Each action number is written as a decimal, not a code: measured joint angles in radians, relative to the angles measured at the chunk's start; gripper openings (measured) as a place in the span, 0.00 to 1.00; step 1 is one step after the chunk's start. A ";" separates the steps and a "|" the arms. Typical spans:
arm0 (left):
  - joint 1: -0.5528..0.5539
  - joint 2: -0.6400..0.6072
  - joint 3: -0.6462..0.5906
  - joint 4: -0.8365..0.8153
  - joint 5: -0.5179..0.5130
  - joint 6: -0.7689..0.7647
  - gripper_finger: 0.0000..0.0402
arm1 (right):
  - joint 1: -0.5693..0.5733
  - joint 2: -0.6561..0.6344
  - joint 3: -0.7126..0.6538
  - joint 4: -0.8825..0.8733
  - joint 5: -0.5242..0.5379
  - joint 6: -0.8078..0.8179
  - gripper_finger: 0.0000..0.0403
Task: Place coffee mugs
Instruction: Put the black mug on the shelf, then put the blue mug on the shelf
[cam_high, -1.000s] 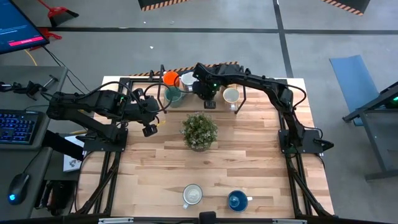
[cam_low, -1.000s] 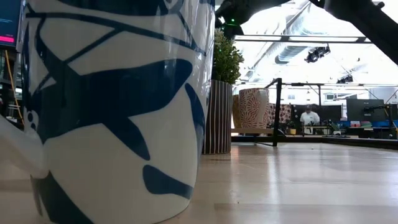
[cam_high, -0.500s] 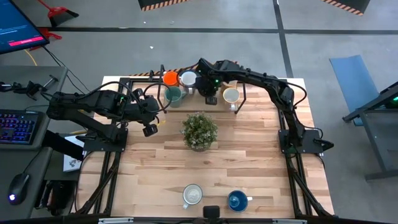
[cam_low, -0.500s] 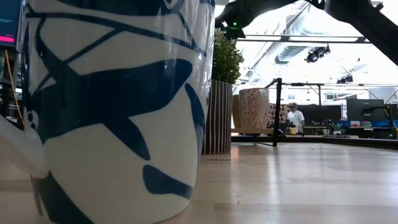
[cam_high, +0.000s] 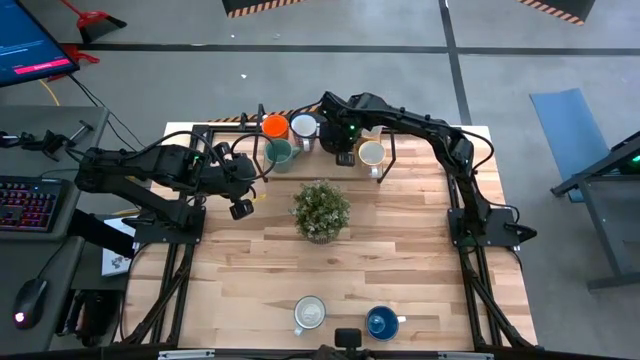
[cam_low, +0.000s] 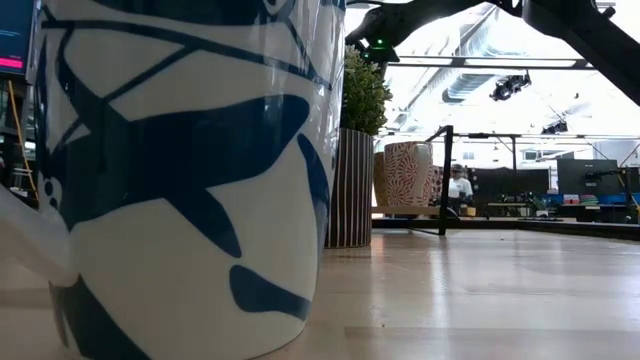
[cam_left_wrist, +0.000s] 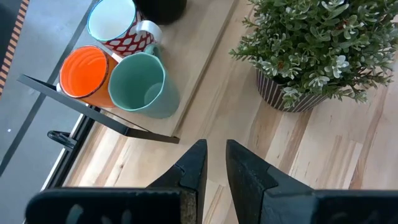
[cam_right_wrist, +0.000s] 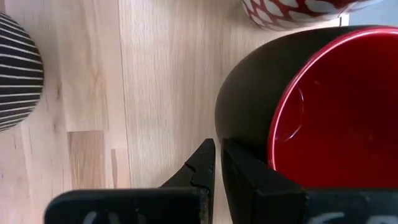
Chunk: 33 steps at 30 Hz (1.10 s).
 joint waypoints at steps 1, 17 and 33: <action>0.000 0.000 0.000 0.000 0.000 -0.001 0.12 | 0.000 0.000 0.000 0.000 -0.002 0.000 0.04; 0.000 0.000 0.000 0.000 0.000 0.000 0.12 | 0.035 -0.007 0.000 -0.060 -0.030 0.050 0.04; 0.000 0.000 0.000 0.002 0.000 -0.001 0.12 | 0.176 -0.103 0.103 -0.430 -0.105 0.329 0.04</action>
